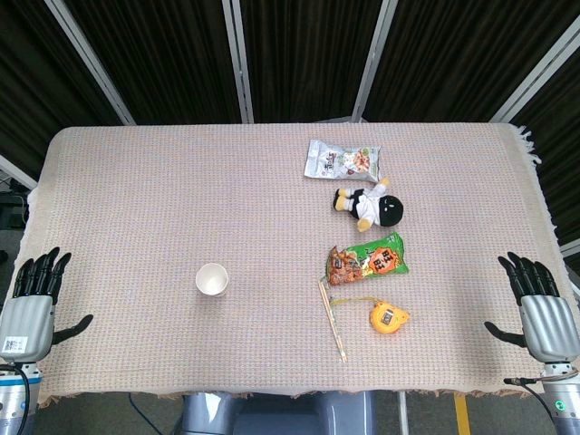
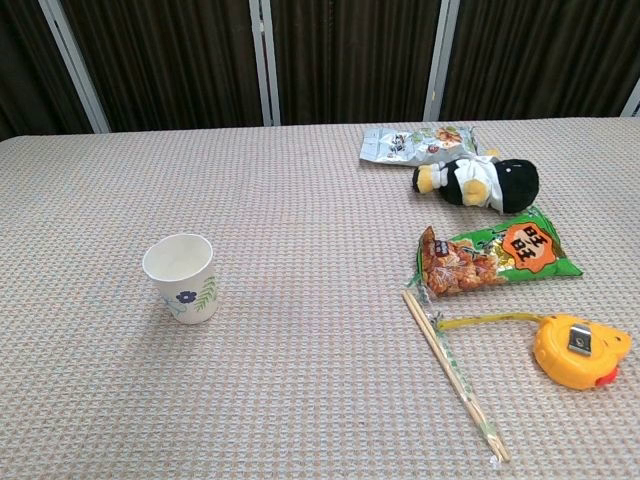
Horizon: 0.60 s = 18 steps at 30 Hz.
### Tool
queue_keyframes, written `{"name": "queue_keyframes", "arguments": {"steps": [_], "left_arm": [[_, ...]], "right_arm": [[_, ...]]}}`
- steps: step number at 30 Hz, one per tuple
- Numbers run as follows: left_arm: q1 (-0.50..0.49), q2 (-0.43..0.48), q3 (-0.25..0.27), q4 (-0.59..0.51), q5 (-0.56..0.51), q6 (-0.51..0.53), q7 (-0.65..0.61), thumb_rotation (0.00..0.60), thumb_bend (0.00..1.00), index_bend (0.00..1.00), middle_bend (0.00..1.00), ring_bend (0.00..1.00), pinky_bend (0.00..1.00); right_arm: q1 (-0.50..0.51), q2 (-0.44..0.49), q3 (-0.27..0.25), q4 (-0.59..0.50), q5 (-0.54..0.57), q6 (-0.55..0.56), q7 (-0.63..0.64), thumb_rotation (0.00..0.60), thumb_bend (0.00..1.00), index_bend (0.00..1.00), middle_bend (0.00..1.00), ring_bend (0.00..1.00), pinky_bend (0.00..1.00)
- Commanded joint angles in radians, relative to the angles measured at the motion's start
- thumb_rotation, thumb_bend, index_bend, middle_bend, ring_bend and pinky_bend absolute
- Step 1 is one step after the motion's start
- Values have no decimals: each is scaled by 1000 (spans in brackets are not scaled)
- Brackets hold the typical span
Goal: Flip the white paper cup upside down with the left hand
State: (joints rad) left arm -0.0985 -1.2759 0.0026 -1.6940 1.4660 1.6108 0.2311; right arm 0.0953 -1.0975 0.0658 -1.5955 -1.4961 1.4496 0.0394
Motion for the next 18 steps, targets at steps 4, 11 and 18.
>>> {"name": "queue_keyframes", "arguments": {"steps": [4,11,18], "left_arm": [[5,3,-5,-4,1,-11,2,600,56,0,0,0,0],[-19,14,-23,-49,-17,-71,34,600,57,0,0,0,0],[-74,24,-61,-112,-63,-153,130,600,58,0,0,0,0]], "right_arm": [[0,1,-2,-2,-1,-1,-1,600,0,0,0,0,0],[-1,6,-1,-9,3,-2,5,600,0,0,0,0,0],[-3,10,-1,-12,-1,3,13,600,0,0,0,0,0]]}}
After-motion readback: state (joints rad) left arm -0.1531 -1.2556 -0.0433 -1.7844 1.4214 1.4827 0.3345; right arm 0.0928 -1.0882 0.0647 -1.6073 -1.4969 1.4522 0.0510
